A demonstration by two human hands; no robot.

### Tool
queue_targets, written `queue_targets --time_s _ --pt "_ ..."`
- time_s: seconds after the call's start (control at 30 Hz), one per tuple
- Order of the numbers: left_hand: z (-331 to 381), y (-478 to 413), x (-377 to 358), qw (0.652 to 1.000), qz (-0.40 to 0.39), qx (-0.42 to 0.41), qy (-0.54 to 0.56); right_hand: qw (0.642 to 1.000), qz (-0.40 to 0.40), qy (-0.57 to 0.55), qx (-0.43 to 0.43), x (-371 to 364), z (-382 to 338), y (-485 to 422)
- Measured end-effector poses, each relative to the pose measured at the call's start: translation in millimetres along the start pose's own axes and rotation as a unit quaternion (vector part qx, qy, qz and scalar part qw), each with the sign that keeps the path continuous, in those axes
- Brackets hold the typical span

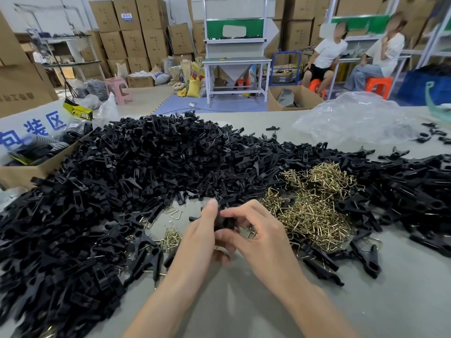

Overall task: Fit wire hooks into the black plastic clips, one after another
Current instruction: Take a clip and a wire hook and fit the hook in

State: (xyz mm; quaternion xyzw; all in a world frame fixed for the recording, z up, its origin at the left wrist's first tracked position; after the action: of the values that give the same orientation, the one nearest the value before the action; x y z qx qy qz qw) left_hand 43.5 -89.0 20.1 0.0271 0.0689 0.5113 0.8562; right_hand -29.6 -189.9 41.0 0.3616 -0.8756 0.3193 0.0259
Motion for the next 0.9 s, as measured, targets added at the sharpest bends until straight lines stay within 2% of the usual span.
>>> queue_targets --time_s 0.13,0.27,0.43,0.6,0.8,0.9 --pt "-5.4 5.1 -14.4 0.995 -0.056 0.061 0.061 1.000 -0.013 0.012 0.008 -3.6 -1.5 1.4" --pt "-2.5 5.0 -19.7 0.990 -0.073 0.073 0.099 1.000 -0.015 0.019 0.010 -4.2 -0.1 -2.4" --pt "-4.8 4.7 -17.4 0.988 -0.081 0.097 0.085 0.999 -0.032 0.010 -0.011 -5.1 5.6 -1.9" --pt "-7.0 7.0 -19.7 0.981 -0.133 0.108 0.091 0.999 -0.044 -0.008 -0.030 -5.7 4.8 -2.2" --pt "-10.6 4.5 -18.0 0.982 -0.122 0.120 0.081 0.998 -0.063 0.008 -0.012 -5.3 3.4 -2.9" --pt "-12.9 1.7 -16.1 0.983 -0.121 0.123 0.070 0.996 -0.077 -0.010 -0.036 -5.1 4.8 -3.0"
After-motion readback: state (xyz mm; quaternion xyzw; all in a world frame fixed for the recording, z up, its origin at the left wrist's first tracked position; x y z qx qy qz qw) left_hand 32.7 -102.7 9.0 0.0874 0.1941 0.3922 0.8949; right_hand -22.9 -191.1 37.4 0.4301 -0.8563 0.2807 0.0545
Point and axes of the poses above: each hand's wrist, its own y-axis away from the middle knuckle, its own x-axis out of the back of the hand, z = x × y, the point moved 6 cm from there along -y, towards the middle knuckle, and after that the axes turned 11 degrees about z, right-handed, at the moved point
